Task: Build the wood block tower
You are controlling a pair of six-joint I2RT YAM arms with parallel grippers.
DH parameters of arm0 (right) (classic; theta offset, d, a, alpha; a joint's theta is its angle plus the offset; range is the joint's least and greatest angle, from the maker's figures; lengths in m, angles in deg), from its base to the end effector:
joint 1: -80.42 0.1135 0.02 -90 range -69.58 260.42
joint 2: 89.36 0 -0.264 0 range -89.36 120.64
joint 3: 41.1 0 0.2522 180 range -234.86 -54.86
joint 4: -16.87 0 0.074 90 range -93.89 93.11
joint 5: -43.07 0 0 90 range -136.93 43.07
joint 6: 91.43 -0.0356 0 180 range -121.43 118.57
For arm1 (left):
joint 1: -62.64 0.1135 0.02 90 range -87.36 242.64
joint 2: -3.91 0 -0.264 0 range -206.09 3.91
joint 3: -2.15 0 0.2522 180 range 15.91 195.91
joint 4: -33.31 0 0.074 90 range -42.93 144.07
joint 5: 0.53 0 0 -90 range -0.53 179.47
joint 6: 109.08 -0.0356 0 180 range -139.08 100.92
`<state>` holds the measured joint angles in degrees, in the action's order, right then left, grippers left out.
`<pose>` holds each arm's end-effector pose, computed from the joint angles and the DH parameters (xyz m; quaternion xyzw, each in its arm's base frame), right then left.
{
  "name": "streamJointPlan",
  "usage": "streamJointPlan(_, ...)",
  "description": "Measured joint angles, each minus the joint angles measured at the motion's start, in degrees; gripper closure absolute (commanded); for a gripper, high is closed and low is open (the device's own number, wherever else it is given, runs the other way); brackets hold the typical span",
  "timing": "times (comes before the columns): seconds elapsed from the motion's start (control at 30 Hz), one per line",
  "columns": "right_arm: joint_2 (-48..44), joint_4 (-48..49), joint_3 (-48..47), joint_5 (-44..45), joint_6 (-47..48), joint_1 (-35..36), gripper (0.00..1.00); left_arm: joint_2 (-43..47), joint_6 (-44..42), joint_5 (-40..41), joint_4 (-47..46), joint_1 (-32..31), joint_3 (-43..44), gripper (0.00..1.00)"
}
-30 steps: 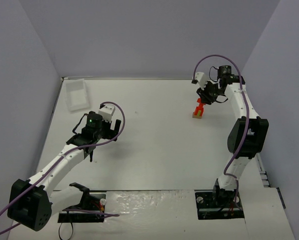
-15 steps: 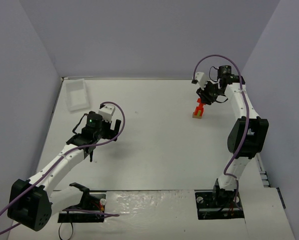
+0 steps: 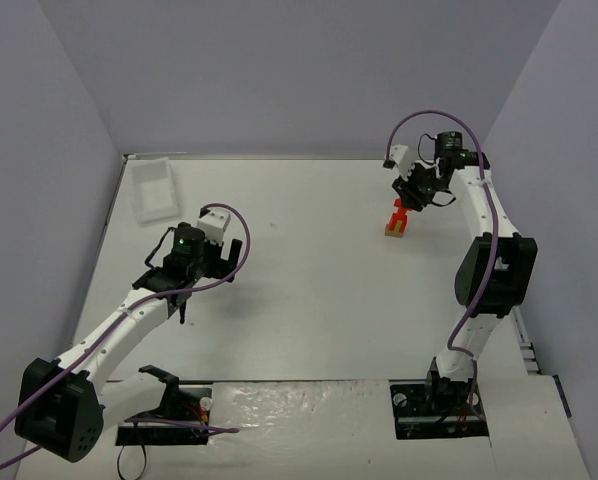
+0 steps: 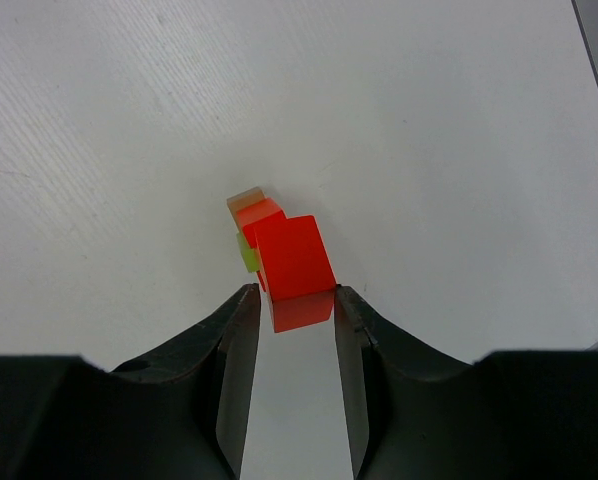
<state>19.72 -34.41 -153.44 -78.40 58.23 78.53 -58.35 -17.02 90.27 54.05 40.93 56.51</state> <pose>0.4283 0.0045 0.2998 -0.5192 0.7399 0.0411 0.4258 0.2261 -0.0895 0.2600 0.1432 0.8480 -0.0992 0.5005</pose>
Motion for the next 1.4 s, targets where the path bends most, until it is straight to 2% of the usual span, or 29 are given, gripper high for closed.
streamJointPlan(0.17,0.0,0.0,0.3,0.0,0.0,0.0,0.65,0.0,0.0,0.0,0.0,0.0,0.0,0.03)
streamJointPlan(0.63,-0.2,0.0,-0.4,0.0,-2.0,0.0,0.51,0.0,0.0,0.0,0.0,0.0,0.0,0.03)
streamJointPlan(0.9,-2.6,-0.4,-5.9,-0.1,-6.1,-0.2,0.43,0.0,0.0,0.0,0.0,0.0,0.0,0.03)
streamJointPlan(1.13,-8.3,2.5,-11.0,1.1,-16.4,-2.0,0.37,1.1,0.6,0.1,1.2,0.0,0.2,0.03)
streamJointPlan(1.23,-13.6,5.8,-7.9,5.1,-24.2,-2.5,0.32,3.4,1.3,0.7,4.7,0.0,2.3,0.03)
streamJointPlan(1.4,-26.2,13.5,5.2,14.0,-36.7,-2.7,0.28,8.8,2.7,3.3,9.3,0.0,9.6,0.03)
